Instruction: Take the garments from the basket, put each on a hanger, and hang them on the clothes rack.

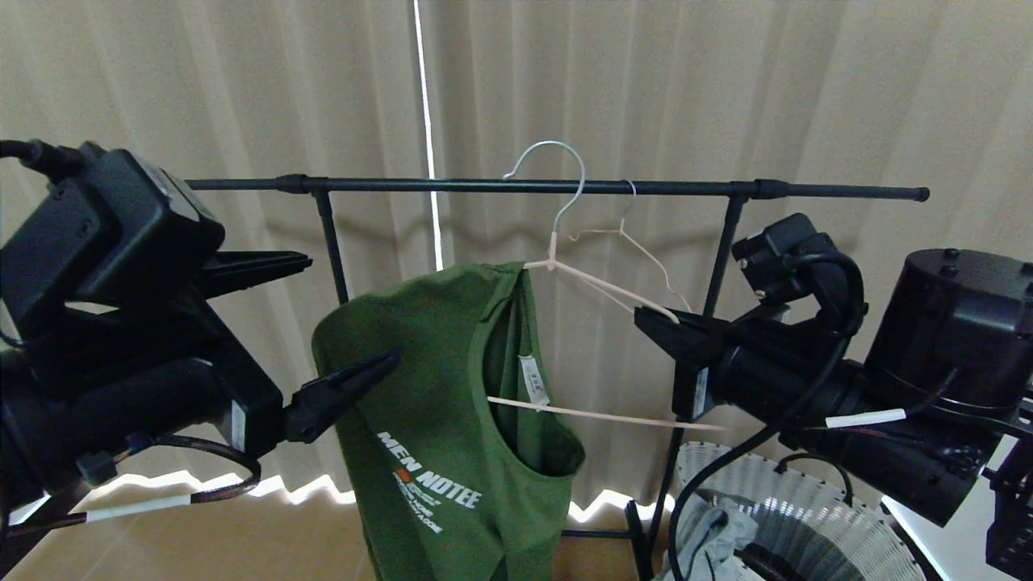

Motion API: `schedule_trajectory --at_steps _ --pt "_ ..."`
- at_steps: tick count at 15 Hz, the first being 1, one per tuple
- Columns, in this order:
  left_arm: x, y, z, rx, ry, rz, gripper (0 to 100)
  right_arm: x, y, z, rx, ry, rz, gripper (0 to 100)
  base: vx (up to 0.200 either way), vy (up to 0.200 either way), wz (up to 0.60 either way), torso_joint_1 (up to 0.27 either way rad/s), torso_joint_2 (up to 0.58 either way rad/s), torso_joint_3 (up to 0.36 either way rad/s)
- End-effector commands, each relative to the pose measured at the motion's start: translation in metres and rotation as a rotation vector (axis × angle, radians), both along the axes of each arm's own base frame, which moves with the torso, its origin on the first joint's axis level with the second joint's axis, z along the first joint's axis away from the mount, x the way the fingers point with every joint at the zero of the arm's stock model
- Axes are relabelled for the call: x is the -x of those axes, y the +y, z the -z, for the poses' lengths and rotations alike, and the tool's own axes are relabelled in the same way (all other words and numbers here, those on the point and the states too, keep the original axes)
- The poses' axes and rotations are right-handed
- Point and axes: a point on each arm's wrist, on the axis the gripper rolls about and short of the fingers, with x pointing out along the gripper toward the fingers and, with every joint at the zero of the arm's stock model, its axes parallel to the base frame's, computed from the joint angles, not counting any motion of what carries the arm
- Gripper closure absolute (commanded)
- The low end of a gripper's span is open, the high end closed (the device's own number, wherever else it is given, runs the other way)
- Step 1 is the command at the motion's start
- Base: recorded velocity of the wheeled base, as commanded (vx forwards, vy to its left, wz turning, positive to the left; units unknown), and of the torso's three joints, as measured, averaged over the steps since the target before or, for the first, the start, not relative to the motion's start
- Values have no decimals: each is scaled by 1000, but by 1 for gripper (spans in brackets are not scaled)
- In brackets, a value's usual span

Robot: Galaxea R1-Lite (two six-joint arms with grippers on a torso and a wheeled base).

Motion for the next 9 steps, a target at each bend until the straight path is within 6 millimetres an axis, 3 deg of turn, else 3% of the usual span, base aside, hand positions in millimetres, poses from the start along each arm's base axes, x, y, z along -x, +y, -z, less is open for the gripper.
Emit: schedule_trajectory --at_steps 1,3,9 --pt "-4 6 2 -82 -42 -26 0 2 -2 -5 -2 -18 -14 100 0 0 0 0 0 0" --pt "-16 1 0 -164 -80 -23 0 1 0 -5 17 -33 -29 100 0 0 0 0 0 0" --pt "-41 -14 4 -169 -78 -22 0 -1 4 -7 32 -55 -39 100 0 0 0 0 0 0"
